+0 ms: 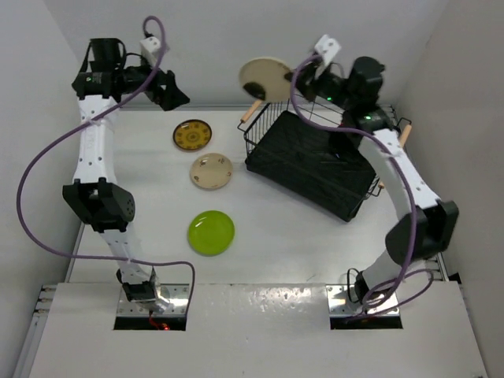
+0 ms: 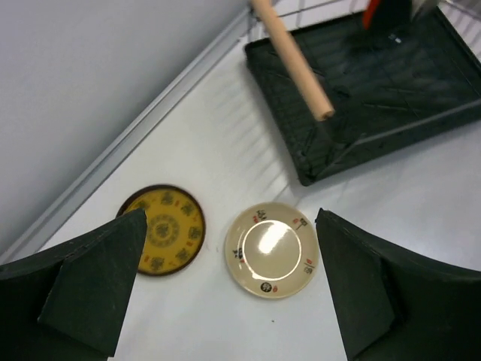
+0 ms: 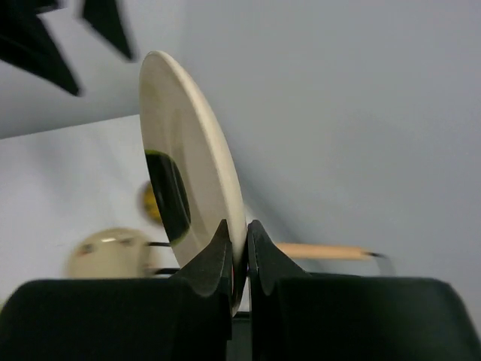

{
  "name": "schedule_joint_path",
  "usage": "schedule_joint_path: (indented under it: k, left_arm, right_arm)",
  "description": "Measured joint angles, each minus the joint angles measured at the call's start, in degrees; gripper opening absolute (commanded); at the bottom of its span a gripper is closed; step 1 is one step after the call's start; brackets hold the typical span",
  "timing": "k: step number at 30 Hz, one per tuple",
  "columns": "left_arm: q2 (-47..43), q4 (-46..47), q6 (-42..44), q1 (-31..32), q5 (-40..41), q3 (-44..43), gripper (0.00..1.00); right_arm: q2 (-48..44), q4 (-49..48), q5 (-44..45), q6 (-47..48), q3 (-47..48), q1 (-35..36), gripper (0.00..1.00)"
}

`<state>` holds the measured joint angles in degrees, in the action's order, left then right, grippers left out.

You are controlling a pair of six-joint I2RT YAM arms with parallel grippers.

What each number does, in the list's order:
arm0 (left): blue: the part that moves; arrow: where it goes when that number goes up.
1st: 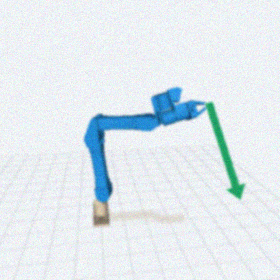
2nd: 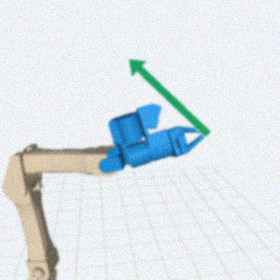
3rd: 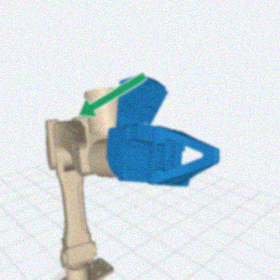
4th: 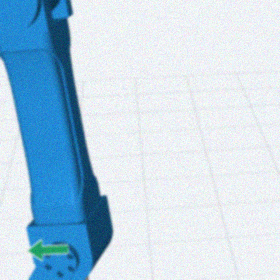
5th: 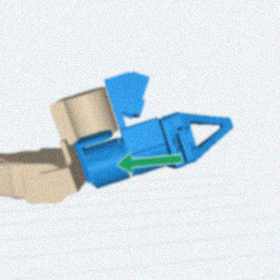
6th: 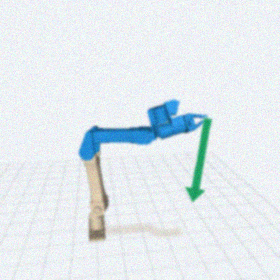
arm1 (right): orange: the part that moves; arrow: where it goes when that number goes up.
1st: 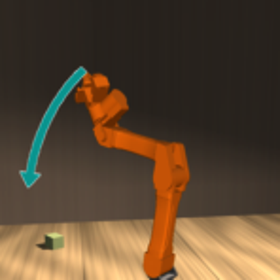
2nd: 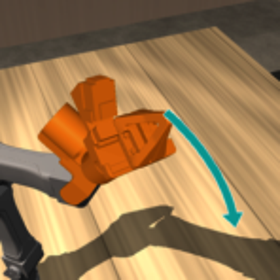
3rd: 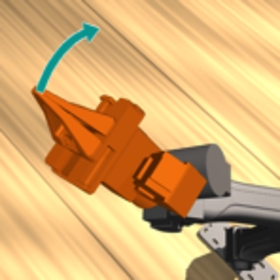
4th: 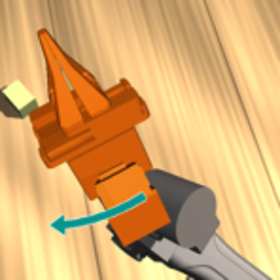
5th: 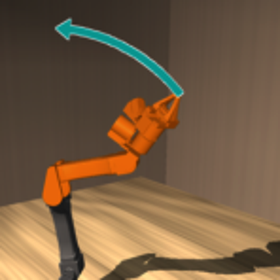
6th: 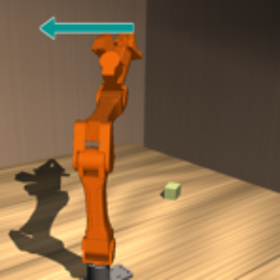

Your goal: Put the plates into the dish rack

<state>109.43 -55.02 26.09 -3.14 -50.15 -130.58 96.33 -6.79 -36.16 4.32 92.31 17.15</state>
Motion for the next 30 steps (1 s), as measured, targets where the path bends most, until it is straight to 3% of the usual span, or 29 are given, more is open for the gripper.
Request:
schedule_joint_path:
  k: [4, 8, 16, 23, 30]
  left_arm:
    - [0.0, 6.0, -7.0, -6.1, -0.8, 3.9, 1.0]
    - [0.0, 8.4, -9.5, -8.7, 5.8, 11.0, 1.0]
    - [0.3, 9.9, -9.9, -8.6, 20.3, 25.9, 1.0]
    - [3.1, 13.1, -9.7, -8.4, 30.7, 26.9, 1.0]
    - [4.0, 13.7, -8.4, -7.6, 35.6, 26.9, 1.0]
  right_arm:
    - [-9.0, -0.4, 5.2, 7.4, -3.9, -7.4, 0.0]
    - [-14.7, 3.5, 10.3, 18.1, -8.3, -11.5, 0.0]
    - [-14.2, 11.3, 17.8, 30.3, -22.0, -15.9, 0.0]
    - [-12.2, 13.6, 21.0, 36.3, -24.1, -16.7, 0.0]
    - [-11.1, 15.6, 23.1, 38.6, -25.6, -19.2, 0.0]
